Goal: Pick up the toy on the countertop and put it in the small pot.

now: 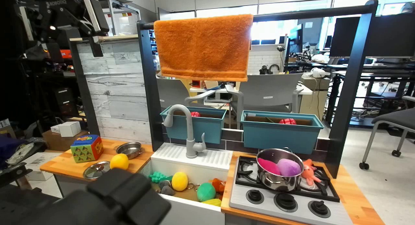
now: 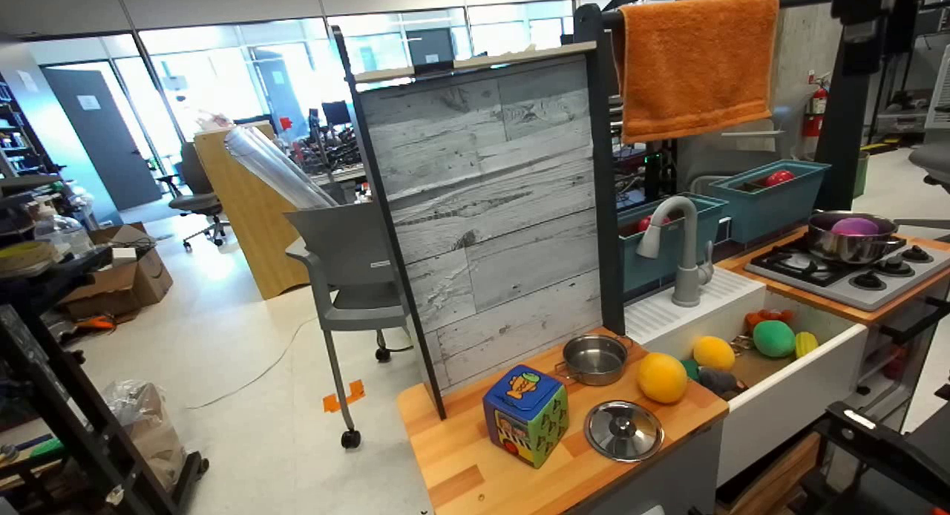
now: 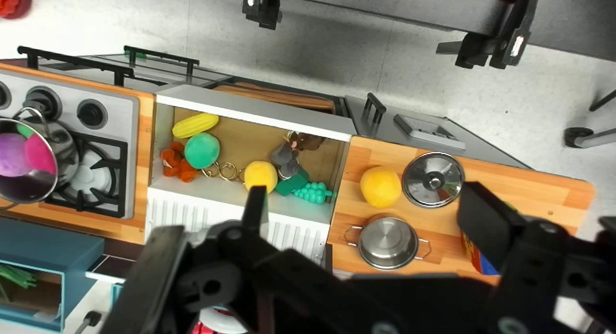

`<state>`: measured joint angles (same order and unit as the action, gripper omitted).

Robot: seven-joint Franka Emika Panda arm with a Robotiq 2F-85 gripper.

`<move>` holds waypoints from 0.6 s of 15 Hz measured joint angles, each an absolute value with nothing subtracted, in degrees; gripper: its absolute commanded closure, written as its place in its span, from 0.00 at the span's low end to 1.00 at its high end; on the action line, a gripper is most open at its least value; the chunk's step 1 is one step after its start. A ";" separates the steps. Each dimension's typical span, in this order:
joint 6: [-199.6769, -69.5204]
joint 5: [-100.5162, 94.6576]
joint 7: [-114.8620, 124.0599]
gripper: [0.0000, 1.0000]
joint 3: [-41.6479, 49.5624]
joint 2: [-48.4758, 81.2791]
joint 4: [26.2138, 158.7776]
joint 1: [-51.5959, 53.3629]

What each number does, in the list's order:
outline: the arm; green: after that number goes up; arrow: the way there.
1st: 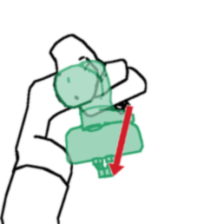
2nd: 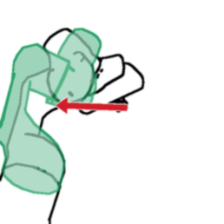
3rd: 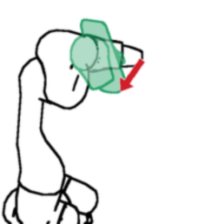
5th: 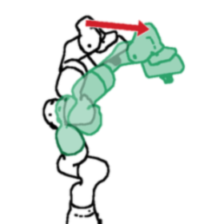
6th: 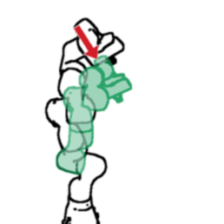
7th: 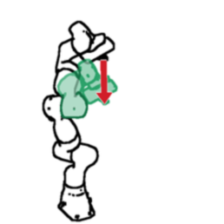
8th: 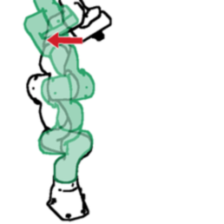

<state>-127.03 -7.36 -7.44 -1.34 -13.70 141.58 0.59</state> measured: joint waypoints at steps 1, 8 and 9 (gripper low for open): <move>-127.35 -7.14 -7.35 0.00 -1.34 -13.59 141.50 0.69; -137.25 -4.59 -3.90 0.00 -4.02 -7.64 140.43 3.96; -139.03 -4.60 -2.73 0.00 -4.70 -6.26 140.28 4.39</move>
<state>-139.03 -4.60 -2.73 -4.70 -6.26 140.28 4.39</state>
